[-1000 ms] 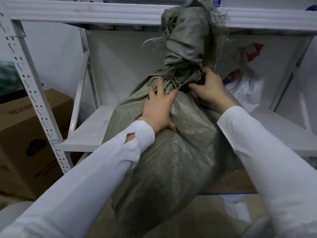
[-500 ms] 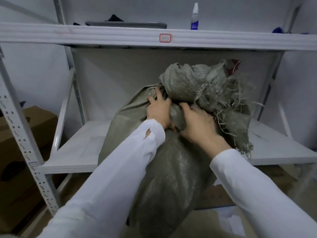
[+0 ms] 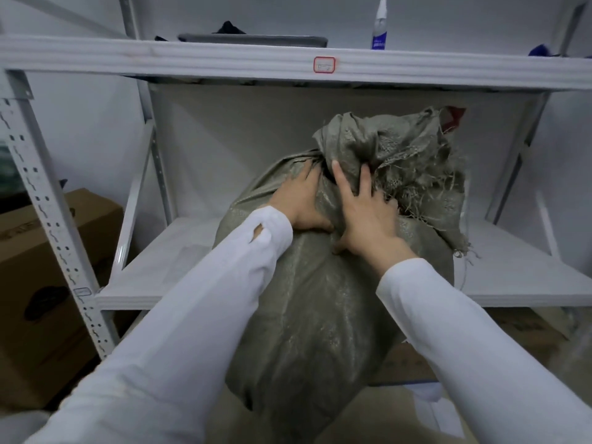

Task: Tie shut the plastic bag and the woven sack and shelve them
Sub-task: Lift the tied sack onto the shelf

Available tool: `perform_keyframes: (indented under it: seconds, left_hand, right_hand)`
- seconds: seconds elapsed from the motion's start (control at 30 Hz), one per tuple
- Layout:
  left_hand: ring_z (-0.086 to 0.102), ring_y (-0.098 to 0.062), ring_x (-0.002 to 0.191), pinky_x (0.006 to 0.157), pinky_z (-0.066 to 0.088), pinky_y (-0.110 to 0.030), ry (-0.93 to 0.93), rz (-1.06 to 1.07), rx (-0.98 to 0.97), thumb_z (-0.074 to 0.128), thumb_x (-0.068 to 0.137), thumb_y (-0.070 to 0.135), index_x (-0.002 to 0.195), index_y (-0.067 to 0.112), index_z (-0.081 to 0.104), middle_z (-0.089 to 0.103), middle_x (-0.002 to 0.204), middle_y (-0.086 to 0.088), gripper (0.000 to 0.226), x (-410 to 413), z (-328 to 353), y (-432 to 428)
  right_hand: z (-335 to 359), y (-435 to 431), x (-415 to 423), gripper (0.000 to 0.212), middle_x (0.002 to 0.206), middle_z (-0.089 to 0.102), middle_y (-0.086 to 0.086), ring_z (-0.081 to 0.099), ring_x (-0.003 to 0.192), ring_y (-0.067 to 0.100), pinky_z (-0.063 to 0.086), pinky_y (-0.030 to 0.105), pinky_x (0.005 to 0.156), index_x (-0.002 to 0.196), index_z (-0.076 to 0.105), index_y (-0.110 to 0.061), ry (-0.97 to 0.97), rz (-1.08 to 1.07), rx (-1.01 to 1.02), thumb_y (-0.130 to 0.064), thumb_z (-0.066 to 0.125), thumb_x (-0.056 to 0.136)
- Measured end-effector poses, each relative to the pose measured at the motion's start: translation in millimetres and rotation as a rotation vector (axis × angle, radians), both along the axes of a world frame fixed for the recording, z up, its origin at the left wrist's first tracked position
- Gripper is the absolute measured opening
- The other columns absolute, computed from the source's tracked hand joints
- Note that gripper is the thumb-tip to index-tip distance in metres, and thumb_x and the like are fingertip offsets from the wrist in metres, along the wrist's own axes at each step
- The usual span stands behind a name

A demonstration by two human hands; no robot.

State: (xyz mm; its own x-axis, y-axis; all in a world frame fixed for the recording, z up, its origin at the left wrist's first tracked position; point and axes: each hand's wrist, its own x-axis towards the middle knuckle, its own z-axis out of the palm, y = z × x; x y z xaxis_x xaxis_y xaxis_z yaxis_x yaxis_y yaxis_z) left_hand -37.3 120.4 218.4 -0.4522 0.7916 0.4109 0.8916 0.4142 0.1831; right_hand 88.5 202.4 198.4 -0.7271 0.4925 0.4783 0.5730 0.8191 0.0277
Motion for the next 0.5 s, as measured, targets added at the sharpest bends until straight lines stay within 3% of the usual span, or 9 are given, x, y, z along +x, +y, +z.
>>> perform_keyframes:
  seconds: [0.1,0.2,0.27,0.33,0.43,0.5]
  left_hand:
    - [0.026,-0.022,0.143,0.117,0.024,-0.033,-0.05,-0.064,0.036,0.083,0.059,0.048,0.151,0.013,0.018,0.021,0.158,-0.006,0.118,-4,3,-15]
    - [0.041,-0.022,0.132,0.111,0.034,-0.034,-0.038,-0.037,0.176,0.08,0.063,0.054,0.144,0.014,0.036,0.043,0.145,-0.005,0.1,-3,1,-39]
    - [0.046,-0.023,0.125,0.105,0.04,-0.038,-0.001,0.072,0.263,0.071,0.063,0.068,0.136,0.019,0.044,0.052,0.135,-0.004,0.092,-1,-7,-62]
    - [0.046,-0.026,0.121,0.101,0.042,-0.044,-0.021,0.3,0.223,0.056,0.053,0.089,0.133,0.023,0.043,0.052,0.131,-0.004,0.105,0,-17,-86]
    - [0.051,-0.031,0.12,0.098,0.044,-0.044,-0.328,0.557,0.08,0.05,0.034,0.099,0.135,0.021,0.036,0.051,0.132,-0.007,0.129,1,-29,-111]
    - [0.052,-0.029,0.12,0.097,0.045,-0.039,-0.522,0.513,0.057,0.06,0.04,0.092,0.136,0.014,0.035,0.051,0.135,-0.006,0.127,2,-30,-113]
  right_hand:
    - [2,3,-8,0.127,0.16,-0.004,0.016,0.034,0.133,0.042,0.036,0.057,0.098,0.146,-0.025,-0.04,-0.036,-0.048,-0.028,-0.038,0.079,0.074]
    - [-1,5,-10,0.114,0.161,-0.006,0.011,0.033,0.135,0.04,0.034,0.058,0.099,0.148,-0.02,-0.04,-0.029,-0.083,-0.049,-0.024,0.071,0.081]
    - [-4,5,-11,0.106,0.161,-0.007,0.01,0.035,0.134,0.039,0.034,0.057,0.099,0.15,-0.017,-0.038,-0.025,-0.105,-0.015,-0.019,0.065,0.085]
    - [-7,8,-12,0.1,0.162,-0.006,0.009,0.037,0.131,0.039,0.035,0.055,0.098,0.151,-0.014,-0.036,-0.02,-0.131,0.018,-0.019,0.061,0.086]
    - [-5,14,-16,0.098,0.162,-0.004,0.008,0.036,0.132,0.039,0.034,0.057,0.098,0.151,-0.01,-0.037,0.001,-0.158,-0.005,-0.019,0.06,0.086]
    - [-3,19,-17,0.098,0.162,-0.005,0.007,0.033,0.135,0.038,0.032,0.06,0.099,0.152,-0.009,-0.037,0.004,-0.17,-0.044,-0.019,0.061,0.086]
